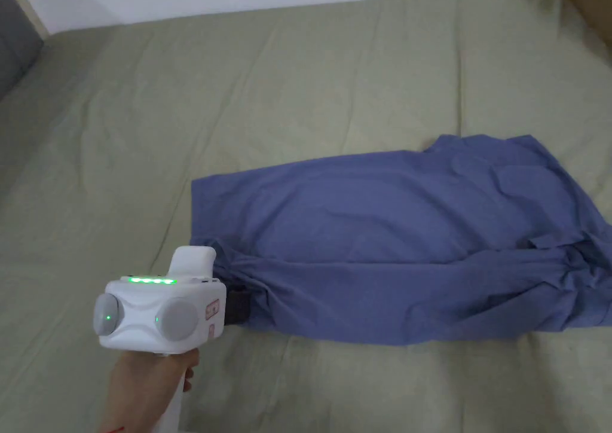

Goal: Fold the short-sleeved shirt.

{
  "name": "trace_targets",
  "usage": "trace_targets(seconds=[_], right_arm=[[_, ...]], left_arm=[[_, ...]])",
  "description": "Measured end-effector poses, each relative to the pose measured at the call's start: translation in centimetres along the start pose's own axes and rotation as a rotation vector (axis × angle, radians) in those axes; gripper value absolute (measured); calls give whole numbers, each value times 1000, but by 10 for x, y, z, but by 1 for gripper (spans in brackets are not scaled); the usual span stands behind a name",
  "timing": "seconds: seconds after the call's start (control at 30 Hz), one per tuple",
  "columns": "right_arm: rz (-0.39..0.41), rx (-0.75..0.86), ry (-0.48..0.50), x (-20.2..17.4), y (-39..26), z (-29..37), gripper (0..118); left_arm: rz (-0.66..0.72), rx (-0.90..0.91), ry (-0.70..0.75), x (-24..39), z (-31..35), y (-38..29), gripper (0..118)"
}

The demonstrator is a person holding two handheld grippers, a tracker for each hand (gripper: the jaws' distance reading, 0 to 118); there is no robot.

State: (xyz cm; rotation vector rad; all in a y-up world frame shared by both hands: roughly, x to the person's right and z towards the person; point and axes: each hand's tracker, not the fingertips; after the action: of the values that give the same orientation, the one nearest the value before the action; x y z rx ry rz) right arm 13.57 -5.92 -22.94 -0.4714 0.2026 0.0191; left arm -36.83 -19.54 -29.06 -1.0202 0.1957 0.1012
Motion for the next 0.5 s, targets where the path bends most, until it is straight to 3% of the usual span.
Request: trace_targets(seconds=[0.03,0.2,0.47,0.5], right_arm=[[1,-6,3,0,-1,-2,0],[19,-98,47,5,-7,-27,0],[116,-284,57,39,-11,-109,1],[113,-328,57,44,-13,-123,40]], left_arm=[[-12,11,-1,4,5,-3,5],[-37,23,-22,1,21,-15,5],[-10,45,-19,-6,31,-11,5],[-13,42,-17,-2,33,-8,5]])
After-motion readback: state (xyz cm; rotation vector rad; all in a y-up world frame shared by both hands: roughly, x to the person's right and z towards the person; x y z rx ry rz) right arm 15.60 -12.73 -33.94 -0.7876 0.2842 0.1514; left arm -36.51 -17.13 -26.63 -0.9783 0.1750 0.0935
